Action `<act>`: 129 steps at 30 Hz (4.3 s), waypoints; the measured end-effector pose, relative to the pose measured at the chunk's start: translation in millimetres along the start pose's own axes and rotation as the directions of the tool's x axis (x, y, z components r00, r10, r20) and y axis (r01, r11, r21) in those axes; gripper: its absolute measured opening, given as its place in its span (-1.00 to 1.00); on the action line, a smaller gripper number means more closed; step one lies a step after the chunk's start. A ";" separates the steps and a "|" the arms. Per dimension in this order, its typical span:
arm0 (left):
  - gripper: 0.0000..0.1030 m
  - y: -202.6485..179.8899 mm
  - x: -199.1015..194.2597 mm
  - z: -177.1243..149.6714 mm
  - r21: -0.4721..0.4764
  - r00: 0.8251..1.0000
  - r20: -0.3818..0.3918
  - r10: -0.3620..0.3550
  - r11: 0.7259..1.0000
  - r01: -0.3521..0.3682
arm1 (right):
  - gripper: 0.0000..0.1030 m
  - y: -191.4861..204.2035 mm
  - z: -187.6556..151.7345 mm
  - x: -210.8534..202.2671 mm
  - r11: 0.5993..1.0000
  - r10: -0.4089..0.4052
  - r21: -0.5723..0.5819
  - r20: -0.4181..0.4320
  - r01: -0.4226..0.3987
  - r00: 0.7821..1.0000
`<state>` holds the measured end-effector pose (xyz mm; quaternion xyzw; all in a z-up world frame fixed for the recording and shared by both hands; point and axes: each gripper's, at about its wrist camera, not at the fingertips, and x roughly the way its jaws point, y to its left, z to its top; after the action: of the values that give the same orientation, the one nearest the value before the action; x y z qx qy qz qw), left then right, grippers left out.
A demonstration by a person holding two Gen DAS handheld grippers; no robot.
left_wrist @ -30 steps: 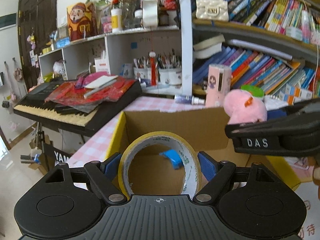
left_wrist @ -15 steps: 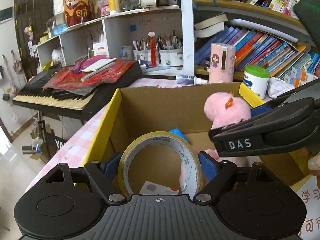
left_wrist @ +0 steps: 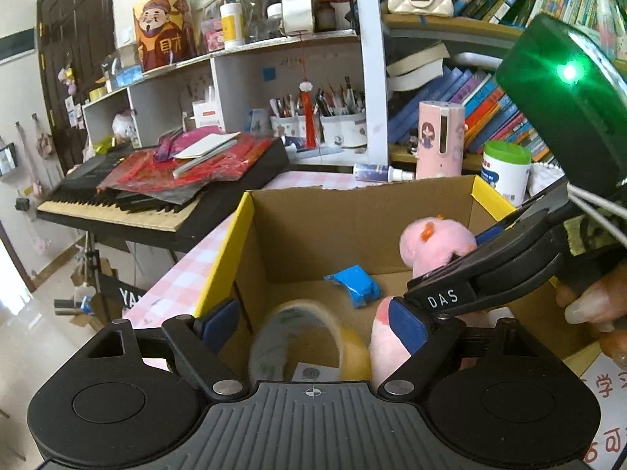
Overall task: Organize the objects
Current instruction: 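Release pink chick into yellow box from right tool while left tool drops tape roll, then lift both open tools out of the yellow box and back away, then move both tools toward the grey toy truck and teal comb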
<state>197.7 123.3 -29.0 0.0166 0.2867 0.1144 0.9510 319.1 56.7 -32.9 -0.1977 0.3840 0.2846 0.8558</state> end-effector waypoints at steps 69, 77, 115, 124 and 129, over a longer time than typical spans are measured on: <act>0.91 41.5 -170.0 -119.1 -0.102 0.995 -0.090 -0.036 0.994 0.027 | 0.89 117.4 -211.3 -174.7 0.929 -0.275 0.273 0.049 0.252 0.960; 0.91 18.4 -174.1 -122.8 -0.048 0.988 -0.095 -0.124 0.992 0.120 | 0.90 106.0 -234.1 -189.5 0.894 -0.329 0.326 0.009 0.309 0.944; 0.91 -118.7 -111.8 -63.9 0.028 0.962 -0.090 -0.258 0.965 0.261 | 0.91 -51.1 -251.5 -182.2 0.811 -0.401 0.439 -0.065 0.387 0.914; 0.91 -151.7 -87.4 -45.2 -0.010 0.969 -0.079 -0.233 0.973 0.232 | 0.86 -101.2 -240.4 -166.1 0.841 -0.368 0.410 -0.044 0.353 0.929; 0.89 -167.6 -78.0 -38.0 -0.033 0.975 -0.074 -0.210 0.977 0.208 | 0.86 -124.5 -236.9 -159.1 0.861 -0.343 0.390 -0.028 0.326 0.939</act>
<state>148.6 -58.8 -34.8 -0.0300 0.3218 0.0177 0.9462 183.2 -223.3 -44.0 -0.0814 0.3744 0.0540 0.9221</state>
